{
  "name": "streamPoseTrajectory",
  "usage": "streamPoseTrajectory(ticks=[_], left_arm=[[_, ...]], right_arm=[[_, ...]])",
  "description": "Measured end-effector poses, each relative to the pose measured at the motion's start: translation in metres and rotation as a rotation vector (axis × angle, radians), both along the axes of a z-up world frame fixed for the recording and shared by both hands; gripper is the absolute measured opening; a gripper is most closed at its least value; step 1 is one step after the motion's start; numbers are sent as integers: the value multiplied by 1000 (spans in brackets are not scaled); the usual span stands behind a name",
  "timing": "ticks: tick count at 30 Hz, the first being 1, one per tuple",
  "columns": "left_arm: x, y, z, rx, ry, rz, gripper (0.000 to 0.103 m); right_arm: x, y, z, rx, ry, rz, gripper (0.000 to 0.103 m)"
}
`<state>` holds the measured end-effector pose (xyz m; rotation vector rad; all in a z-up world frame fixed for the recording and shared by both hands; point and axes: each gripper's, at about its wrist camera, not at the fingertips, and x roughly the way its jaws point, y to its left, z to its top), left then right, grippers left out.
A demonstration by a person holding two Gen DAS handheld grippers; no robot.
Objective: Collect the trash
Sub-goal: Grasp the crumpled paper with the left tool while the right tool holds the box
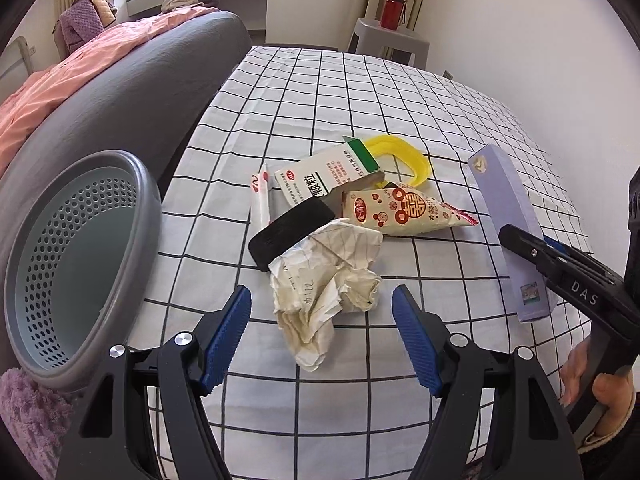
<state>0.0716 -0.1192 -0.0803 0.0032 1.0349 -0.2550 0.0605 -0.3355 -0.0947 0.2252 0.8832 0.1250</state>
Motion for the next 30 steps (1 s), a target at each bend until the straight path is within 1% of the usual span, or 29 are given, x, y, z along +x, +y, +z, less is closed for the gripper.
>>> streamPoseTrajectory(ticks=[5,9,16,18,19,23,30], left_arm=[[12,-11,-8,6,29,3,70],[20,-15,-16,36,42,16,70],[28,-17,-31,44,73,22,70],[27,-17,-33,41,73,19,67],[26,-17,-33,38,72,15,62],[21,-15,-29,34,58,1,54],[3,-8,-22,25,42,-25,52]], right_arm=[[-2,-3,0,17,-3,0,43],[-1,-3,-2,26,-2,8,43],[-1,-4,-2,38,-4,17,43],[-1,-4,-2,39,-4,18,43],[-1,-3,-2,39,-4,18,43],[-2,-3,-1,37,-7,18,43],[-5,-1,3,29,-18,11,43]])
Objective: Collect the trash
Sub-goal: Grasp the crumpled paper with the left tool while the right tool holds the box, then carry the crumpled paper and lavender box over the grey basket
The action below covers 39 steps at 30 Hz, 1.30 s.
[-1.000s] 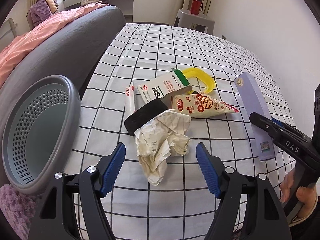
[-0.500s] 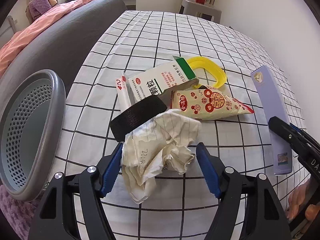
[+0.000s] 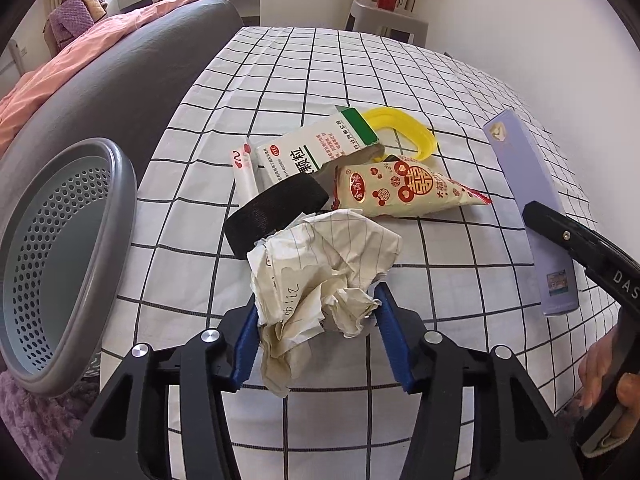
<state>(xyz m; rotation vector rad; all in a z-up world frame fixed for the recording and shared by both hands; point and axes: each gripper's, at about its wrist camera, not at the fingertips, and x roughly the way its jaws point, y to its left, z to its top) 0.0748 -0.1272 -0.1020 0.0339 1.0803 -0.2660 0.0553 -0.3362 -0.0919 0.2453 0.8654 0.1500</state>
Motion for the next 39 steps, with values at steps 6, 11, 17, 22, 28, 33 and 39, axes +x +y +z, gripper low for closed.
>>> streamPoseTrajectory(ticks=[6,11,17,22,28,33,39], left_arm=[[-18,6,16,2,-51,-24,52],[-24,22,32,-19,-96,-19,52],[-25,59,44,-42,-132,25,52],[-29,98,52,-33,-170,72,52],[-31,151,55,-18,-188,128,52],[-26,196,53,-7,-185,182,52],[-18,239,47,4,-177,240,52]], right_arm=[[-13,8,-5,14,28,-16,43],[-28,18,-2,19,32,-41,43],[-40,42,8,30,26,-47,43],[-42,78,16,39,14,-15,43],[-33,133,27,40,-7,64,43],[-17,182,31,35,-6,147,43],[4,235,35,27,1,241,43]])
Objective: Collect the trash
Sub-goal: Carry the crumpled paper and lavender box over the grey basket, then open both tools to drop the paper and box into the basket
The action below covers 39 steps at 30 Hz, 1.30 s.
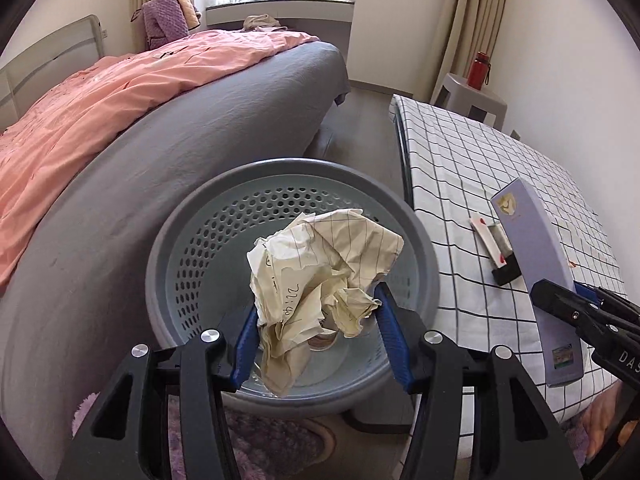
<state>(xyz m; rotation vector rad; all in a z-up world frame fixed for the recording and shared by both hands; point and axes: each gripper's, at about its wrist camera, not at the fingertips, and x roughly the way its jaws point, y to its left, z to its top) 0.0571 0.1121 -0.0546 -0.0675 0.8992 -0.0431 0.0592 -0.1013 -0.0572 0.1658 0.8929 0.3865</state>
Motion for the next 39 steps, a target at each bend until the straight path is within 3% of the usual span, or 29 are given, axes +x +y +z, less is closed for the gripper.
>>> streamPoseTrajectory(ticks=[13,27,31,33,35,39], left_arm=[[24,45,-16,23,20,63,52],[46,56,-27,30,36,78,53],[43,58,-24,35,25,89,59],[42,59,-22,34,23,95,63],[41,60,-21,36,21,101,66],[37,61,-17,38,13,116,69]], right_arm=[[42,73,-7,-21,33,116,43],[67,99,-23,-52,59,159,43],[69,100,-20,-46,53,161,44],[69,99,-18,-40,46,161,58],[66,97,-14,-42,27,146,64],[64,95,-11,-37,25,140,64]])
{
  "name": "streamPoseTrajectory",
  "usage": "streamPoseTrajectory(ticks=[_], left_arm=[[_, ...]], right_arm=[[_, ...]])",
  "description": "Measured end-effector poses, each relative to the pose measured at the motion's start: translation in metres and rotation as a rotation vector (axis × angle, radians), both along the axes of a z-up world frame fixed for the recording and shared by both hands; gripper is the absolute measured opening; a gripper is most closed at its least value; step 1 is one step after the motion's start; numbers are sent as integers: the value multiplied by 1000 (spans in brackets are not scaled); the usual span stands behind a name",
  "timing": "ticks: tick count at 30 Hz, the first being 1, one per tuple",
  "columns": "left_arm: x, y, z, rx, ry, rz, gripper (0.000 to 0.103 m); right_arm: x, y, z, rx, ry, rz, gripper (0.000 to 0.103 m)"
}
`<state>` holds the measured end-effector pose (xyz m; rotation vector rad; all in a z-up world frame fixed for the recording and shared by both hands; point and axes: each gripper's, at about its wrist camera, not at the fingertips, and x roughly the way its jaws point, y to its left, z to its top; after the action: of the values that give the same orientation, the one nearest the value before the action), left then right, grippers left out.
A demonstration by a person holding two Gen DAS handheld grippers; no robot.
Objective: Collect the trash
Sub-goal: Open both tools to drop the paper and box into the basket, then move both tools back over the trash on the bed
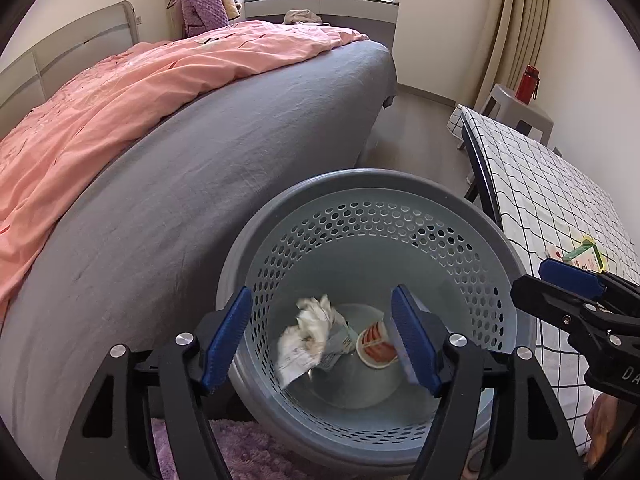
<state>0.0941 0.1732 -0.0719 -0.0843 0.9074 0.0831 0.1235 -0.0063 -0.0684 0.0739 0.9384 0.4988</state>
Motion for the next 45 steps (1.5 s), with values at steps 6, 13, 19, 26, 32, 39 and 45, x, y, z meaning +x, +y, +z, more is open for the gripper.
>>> streamPoseTrajectory(ticks=[6,13,19,26,32,39,45], left_arm=[[-7,0,2,10,-3,9,70],[-15,1,4,4,-5,19,70],[-21,-3,7,3,-10,12,70],[-28,-9,13,6,-21,-2,69],[-33,-17,18,12,-30,-17,69],[-38,-33,24,12,-38,-45,70],[-43,-54,27,9,-43,-80,70]], right_arm=[[-3,0,-2,2,7,-1,64],[-9,1,-2,4,6,-3,64],[-16,-3,0,7,3,-11,64],[-25,-12,5,21,-7,-30,65],[-32,-20,11,34,-18,-47,65],[-42,-39,13,50,-26,-78,65],[-53,-64,14,52,-31,-126,65]])
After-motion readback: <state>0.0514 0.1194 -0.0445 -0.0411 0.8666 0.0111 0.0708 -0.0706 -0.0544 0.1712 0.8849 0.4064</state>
